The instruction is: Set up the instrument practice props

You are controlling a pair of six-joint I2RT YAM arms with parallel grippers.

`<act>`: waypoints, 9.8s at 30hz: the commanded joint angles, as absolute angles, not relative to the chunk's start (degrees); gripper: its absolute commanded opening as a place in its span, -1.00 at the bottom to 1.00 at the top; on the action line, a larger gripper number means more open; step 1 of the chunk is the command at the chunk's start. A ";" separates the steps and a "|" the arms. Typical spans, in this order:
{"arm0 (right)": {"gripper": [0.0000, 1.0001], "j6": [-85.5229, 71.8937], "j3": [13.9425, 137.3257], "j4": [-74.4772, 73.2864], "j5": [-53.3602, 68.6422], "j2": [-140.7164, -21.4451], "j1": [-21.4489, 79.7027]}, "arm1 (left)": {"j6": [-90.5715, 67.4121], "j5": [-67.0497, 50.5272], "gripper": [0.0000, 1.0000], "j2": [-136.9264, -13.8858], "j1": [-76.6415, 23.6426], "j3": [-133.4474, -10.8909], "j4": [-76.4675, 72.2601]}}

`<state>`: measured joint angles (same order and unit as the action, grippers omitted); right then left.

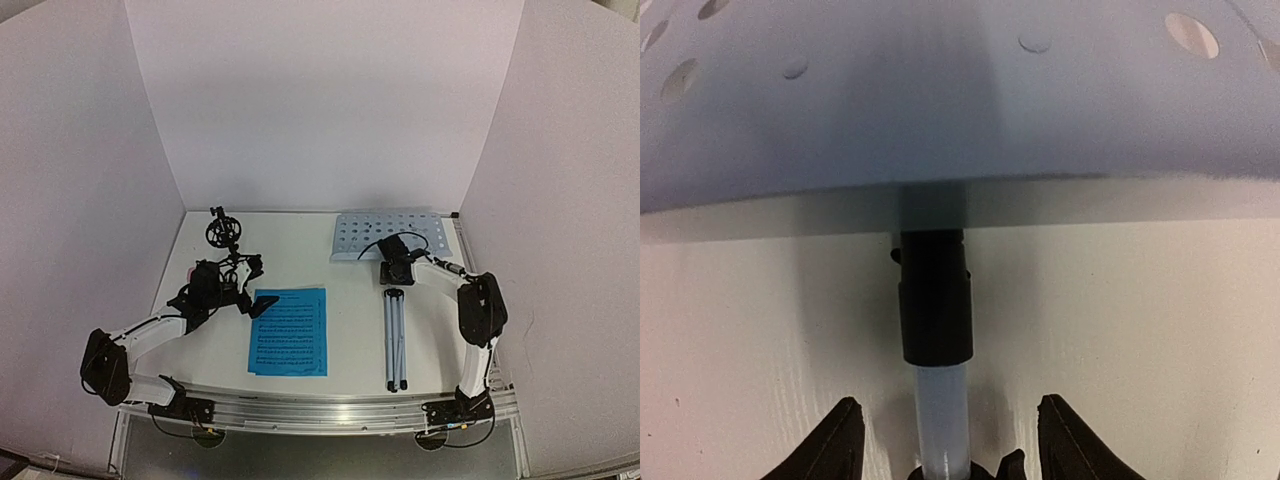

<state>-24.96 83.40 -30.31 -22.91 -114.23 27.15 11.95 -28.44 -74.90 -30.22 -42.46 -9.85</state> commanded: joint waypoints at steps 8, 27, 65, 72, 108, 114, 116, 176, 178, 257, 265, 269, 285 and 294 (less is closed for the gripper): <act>0.21 -25.62 82.57 -23.91 -24.41 -119.10 27.05 | 13.63 -26.72 0.99 -73.23 -30.33 -41.18 -13.79; -0.11 -30.61 79.11 -24.96 -20.58 -123.45 25.51 | 16.01 -23.87 0.99 -71.50 -30.29 -38.80 -15.64; -1.00 -31.78 69.44 8.71 -37.97 -95.78 26.97 | 15.09 -25.47 0.99 -76.81 -30.27 -43.74 -16.64; -1.00 -21.52 70.75 22.79 -38.01 -93.69 28.82 | 8.52 -30.75 0.99 -82.95 -30.47 -50.66 -15.25; -1.00 9.90 87.60 76.57 -24.30 -106.64 31.92 | 2.69 -24.36 0.82 -132.49 -45.26 -111.27 -20.04; -1.00 12.00 86.48 78.62 -23.59 -107.10 31.96 | 6.14 -17.29 0.43 -138.44 -45.28 -118.15 -21.55; -1.00 11.87 85.83 79.23 -23.37 -107.24 31.95 | 6.68 -17.11 0.25 -140.07 -45.27 -120.02 -21.87; -1.00 13.30 56.98 60.01 -19.70 -92.41 33.57 | 12.65 -21.77 -1.00 -129.35 -45.11 -105.65 -7.62; -1.00 14.77 56.23 59.56 -20.10 -91.47 33.57 | 12.12 -21.50 -1.00 -128.70 -45.16 -104.87 -6.16; 0.27 2.71 50.46 18.26 10.19 -85.14 22.37 | 11.85 -24.94 -1.00 -130.43 -47.37 -105.51 -4.36; 0.06 4.52 53.81 18.72 14.15 -88.43 20.68 | 11.65 -25.40 -1.00 -130.60 -47.20 -105.80 -4.80; 0.02 4.38 55.18 18.72 15.90 -89.64 20.53 | 11.48 -25.16 -1.00 -130.58 -47.09 -105.97 -5.06; -1.00 11.31 55.60 7.92 15.39 -83.51 17.99 | 11.30 -26.02 -1.00 -128.90 -47.02 -104.69 -1.67; -1.00 14.54 51.51 2.29 13.11 -77.44 16.88 | 12.73 -26.00 -1.00 -124.73 -47.56 -100.22 4.76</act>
<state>13.13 52.99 4.52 17.32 -82.90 19.04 12.19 -26.87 -127.28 -48.32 -103.06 -7.96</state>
